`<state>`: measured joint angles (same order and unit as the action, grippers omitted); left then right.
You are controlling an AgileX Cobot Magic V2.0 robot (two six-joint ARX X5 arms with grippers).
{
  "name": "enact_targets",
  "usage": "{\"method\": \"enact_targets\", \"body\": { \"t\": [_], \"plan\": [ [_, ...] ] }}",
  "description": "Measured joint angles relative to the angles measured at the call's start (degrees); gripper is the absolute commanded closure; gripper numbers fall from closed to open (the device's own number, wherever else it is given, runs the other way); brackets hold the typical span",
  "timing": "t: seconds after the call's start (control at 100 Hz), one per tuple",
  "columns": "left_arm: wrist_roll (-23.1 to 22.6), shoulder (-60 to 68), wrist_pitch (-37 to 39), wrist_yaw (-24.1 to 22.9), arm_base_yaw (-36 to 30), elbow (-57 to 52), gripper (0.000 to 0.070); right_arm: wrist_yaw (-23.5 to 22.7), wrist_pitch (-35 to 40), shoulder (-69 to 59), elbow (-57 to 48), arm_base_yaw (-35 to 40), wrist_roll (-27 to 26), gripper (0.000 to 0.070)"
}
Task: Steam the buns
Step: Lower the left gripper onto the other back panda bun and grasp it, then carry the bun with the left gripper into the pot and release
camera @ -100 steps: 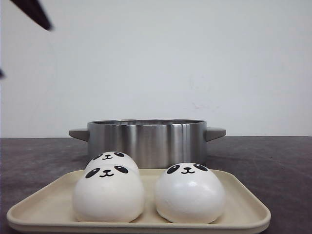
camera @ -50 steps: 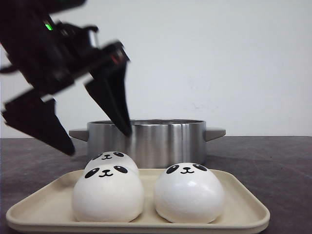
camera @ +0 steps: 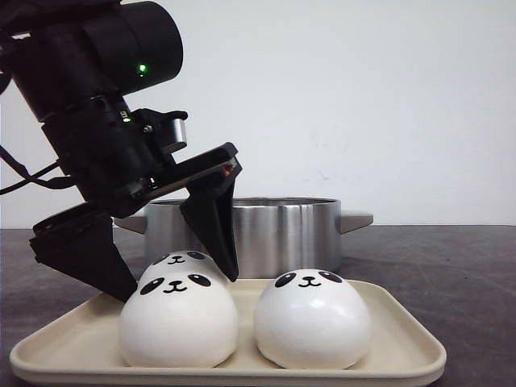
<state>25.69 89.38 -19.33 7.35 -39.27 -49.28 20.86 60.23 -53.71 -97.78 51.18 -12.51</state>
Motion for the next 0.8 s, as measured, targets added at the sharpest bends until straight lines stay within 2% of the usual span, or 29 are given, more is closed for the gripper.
{"method": "enact_targets", "body": {
  "t": [0.06,0.07,0.09,0.12,0.39,0.48,0.58,0.65,0.8],
  "plan": [
    [0.1,0.3,-0.3,0.1,0.0,0.0,0.0585,0.0,0.4,0.0,0.0,0.0,0.0,0.0697],
    [0.2,0.3,-0.4,0.0,0.0,0.0,0.0659,0.0,0.4,0.0,0.0,0.0,0.0,0.0697],
    [0.4,0.4,-0.7,0.1,0.0,0.0,0.07,0.0,0.6,0.0,0.0,0.0,0.0,0.0697],
    [0.6,0.4,-1.1,0.3,0.0,0.0,0.0684,0.0,0.7,0.0,0.0,0.0,0.0,0.0697],
    [1.3,-0.9,-8.4,2.1,-0.4,-2.3,0.0688,0.2,1.7,0.0,0.0,0.0,0.0,0.0697],
    [1.2,-4.5,-11.1,2.2,-1.5,-4.7,0.0688,0.2,1.7,0.0,0.0,0.0,0.0,0.0697],
    [0.9,-10.6,-10.8,2.3,-2.8,-9.1,0.0688,0.2,1.7,0.0,0.0,0.0,0.0,0.0697],
    [0.8,-14.1,-8.7,0.8,-3.0,-12.3,0.0688,0.2,1.7,0.0,0.0,0.0,0.0,0.0697],
    [-0.9,-14.8,-5.2,-6.8,-1.7,-18.6,0.0688,0.2,1.7,0.0,0.0,0.0,0.0,0.0697]
  ]
}}
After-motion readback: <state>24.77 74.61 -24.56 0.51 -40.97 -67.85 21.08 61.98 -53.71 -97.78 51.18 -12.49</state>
